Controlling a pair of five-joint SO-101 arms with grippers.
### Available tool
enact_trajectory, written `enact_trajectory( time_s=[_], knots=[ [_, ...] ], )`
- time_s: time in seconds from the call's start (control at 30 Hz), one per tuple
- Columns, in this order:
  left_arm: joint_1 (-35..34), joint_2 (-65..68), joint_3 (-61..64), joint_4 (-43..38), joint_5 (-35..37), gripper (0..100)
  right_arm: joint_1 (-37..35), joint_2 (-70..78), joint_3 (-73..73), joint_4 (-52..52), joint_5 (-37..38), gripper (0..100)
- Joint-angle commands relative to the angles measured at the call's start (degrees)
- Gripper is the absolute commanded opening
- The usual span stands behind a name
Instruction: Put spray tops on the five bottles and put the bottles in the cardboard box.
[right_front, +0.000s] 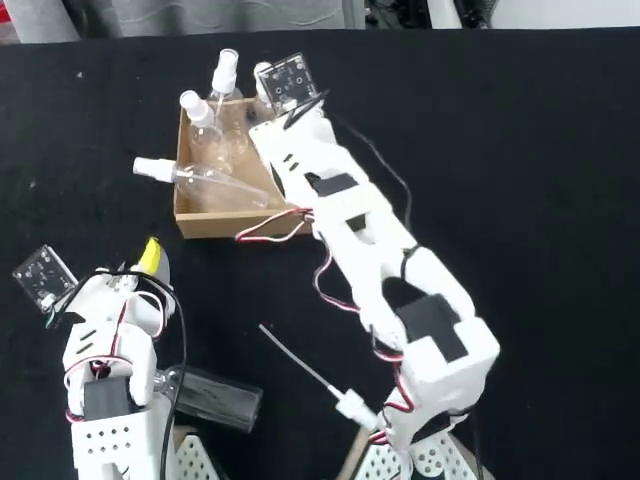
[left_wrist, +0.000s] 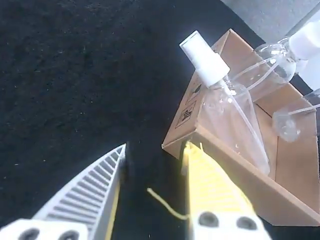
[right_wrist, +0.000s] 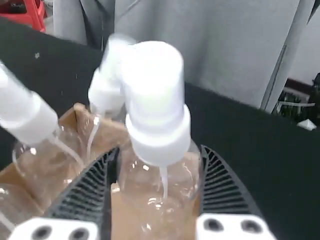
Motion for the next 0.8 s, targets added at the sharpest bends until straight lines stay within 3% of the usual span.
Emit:
enact_trajectory(
  time_s=[0.0, 0.3, 0.77],
  knots=[
    [-0.5, -0.5, 0.0, -1.3, -0.6, 17, 1.4, 0.6, -5.3, -2.3, -1.0, 11.6],
    [-0.4, -0.5, 1.8, -4.4, -0.6, 16, 4.4, 7.3, -5.7, -13.1, -5.3, 11.6],
    [-0.4, -0.5, 1.8, -4.4, -0.6, 16, 4.5, 16.2, -11.9, -12.9, -5.3, 11.7]
  ],
)
